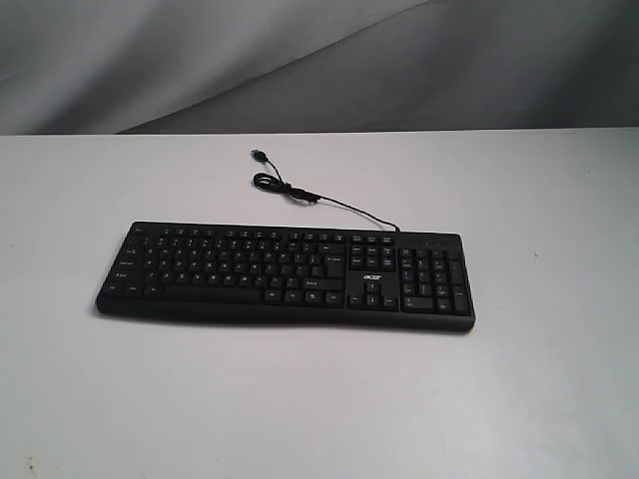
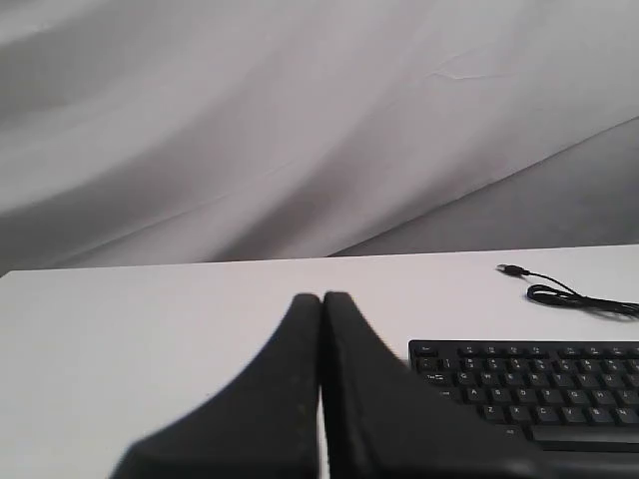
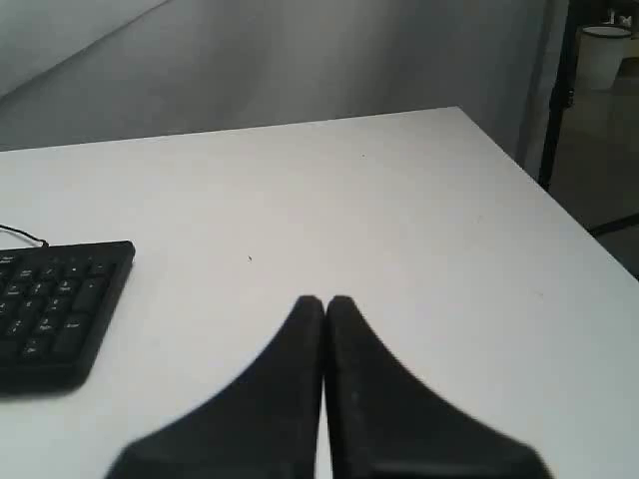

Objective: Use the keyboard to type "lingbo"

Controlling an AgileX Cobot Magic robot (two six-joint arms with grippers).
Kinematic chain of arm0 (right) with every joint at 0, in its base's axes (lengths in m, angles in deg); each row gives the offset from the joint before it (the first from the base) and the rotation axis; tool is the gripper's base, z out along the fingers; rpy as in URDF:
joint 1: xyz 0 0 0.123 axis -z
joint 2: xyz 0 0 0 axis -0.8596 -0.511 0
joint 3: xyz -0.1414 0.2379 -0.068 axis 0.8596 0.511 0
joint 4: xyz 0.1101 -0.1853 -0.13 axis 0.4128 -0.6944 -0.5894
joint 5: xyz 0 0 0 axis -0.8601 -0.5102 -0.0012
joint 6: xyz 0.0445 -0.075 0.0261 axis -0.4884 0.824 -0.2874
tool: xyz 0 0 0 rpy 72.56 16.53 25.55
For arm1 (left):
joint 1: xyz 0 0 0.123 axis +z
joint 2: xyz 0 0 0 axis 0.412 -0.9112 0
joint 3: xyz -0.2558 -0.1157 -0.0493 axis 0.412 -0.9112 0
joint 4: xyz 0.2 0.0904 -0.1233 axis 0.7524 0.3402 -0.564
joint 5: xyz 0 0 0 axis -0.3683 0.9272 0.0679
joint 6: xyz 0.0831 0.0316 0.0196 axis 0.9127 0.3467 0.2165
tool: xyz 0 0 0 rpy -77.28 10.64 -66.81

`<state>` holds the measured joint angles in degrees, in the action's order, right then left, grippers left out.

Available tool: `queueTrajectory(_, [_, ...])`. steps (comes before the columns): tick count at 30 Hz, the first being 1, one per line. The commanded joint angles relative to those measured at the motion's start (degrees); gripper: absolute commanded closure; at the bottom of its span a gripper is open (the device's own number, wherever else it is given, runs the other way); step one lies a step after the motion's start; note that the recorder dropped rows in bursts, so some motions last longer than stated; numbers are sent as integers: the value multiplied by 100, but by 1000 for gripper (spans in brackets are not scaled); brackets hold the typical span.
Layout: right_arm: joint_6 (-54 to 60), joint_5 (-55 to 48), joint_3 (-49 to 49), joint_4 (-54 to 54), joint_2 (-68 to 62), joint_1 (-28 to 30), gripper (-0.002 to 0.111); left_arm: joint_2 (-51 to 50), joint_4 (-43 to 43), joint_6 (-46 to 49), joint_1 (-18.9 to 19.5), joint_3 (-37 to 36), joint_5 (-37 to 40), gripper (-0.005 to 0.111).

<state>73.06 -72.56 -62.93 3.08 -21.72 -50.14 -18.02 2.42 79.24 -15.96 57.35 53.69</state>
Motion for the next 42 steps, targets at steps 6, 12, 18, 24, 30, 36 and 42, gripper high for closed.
queueTrajectory(6, [57, 1381, 23, -171, 13, -7, 108, 28, 1, -12, -38, -28, -50, 106])
queueTrajectory(12, [44, 1457, 23, -171, 13, -7, 108, 28, 1, -12, -38, -28, -50, 106])
queueTrajectory(18, [35, 3178, 23, 357, 13, -7, 108, 28, 1, -12, -38, -28, -50, 106])
queueTrajectory(24, [-2252, 5276, -69, -641, -129, -7, 108, 28, 1, -12, -38, -28, -50, 106])
queueTrajectory(30, [-4035, 3416, -2825, -3283, -3278, -7, 108, 28, 1, -12, -38, -28, -50, 106])
queueTrajectory(36, [-5365, 1195, -5653, -5609, -6759, -7, 108, 28, 1, -12, -38, -28, -50, 106])
queueTrajectory(42, [-1104, -1109, -7251, -2885, -9532, -1230, 108, 28, 1, -12, -38, -28, -50, 106])
